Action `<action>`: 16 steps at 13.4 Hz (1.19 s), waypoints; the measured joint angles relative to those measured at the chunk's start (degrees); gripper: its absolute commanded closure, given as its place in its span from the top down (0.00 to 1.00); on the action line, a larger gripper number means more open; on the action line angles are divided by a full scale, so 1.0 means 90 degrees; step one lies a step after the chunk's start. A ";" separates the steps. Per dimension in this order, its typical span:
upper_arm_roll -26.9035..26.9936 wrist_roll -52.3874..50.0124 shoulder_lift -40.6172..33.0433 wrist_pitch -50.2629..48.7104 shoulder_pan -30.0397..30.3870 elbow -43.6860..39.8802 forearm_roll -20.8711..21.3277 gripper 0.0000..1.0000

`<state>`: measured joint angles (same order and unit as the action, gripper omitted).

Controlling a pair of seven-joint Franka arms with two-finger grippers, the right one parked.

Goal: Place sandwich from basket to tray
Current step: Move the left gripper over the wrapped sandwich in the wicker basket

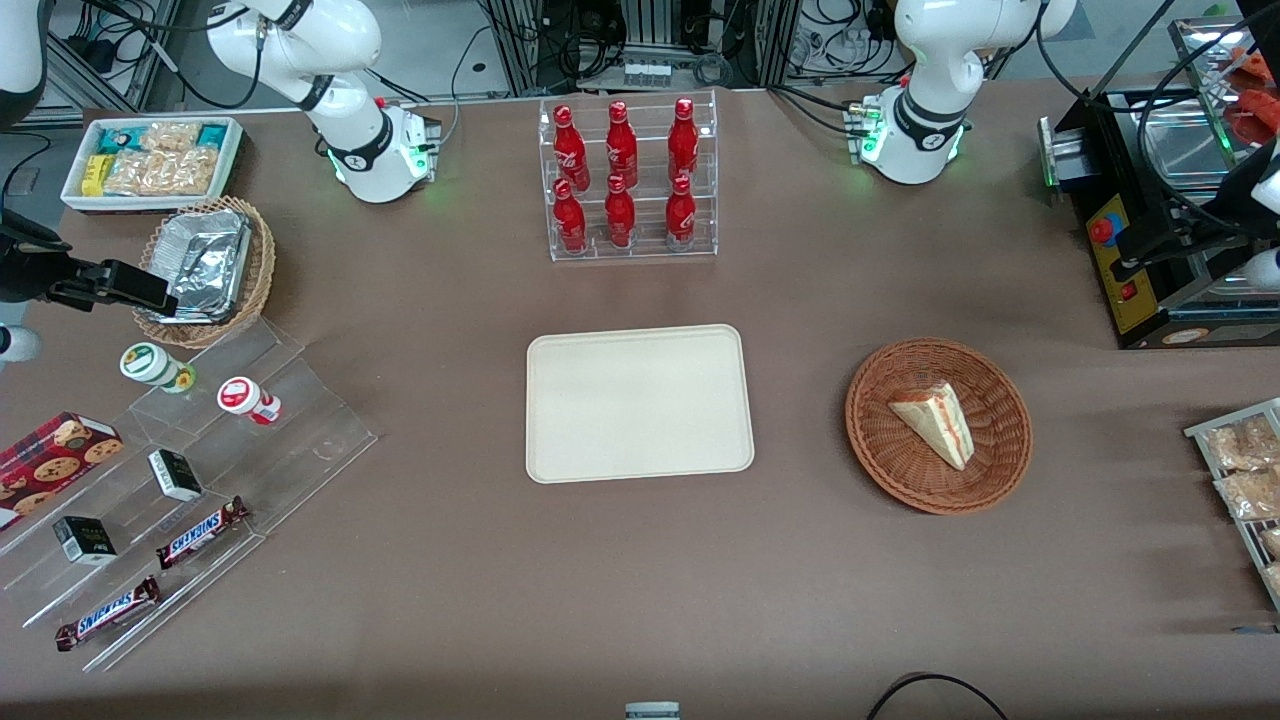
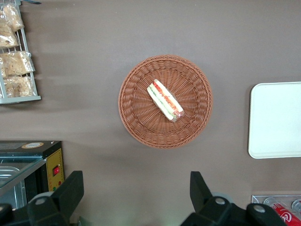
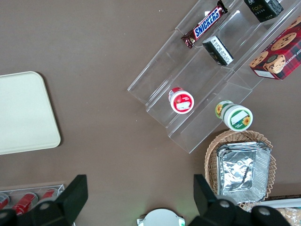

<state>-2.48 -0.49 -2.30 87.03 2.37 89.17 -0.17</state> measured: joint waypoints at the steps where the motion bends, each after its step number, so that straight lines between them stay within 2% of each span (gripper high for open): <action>1: -0.0012 -0.0002 0.0000 0.0000 0.0000 0.0000 0.0000 1.00; 6: -0.0037 -0.0191 0.0221 0.0174 -0.0029 0.0179 0.0000 1.00; 11: -0.0316 -0.1360 0.0391 0.1753 -0.0066 0.1478 0.0000 1.00; 16: -0.0330 -0.2937 0.0246 0.4123 -0.0063 0.3334 0.0001 1.00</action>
<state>-5.45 -26.93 -0.08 124.14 1.81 119.17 -0.17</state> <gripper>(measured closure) 0.000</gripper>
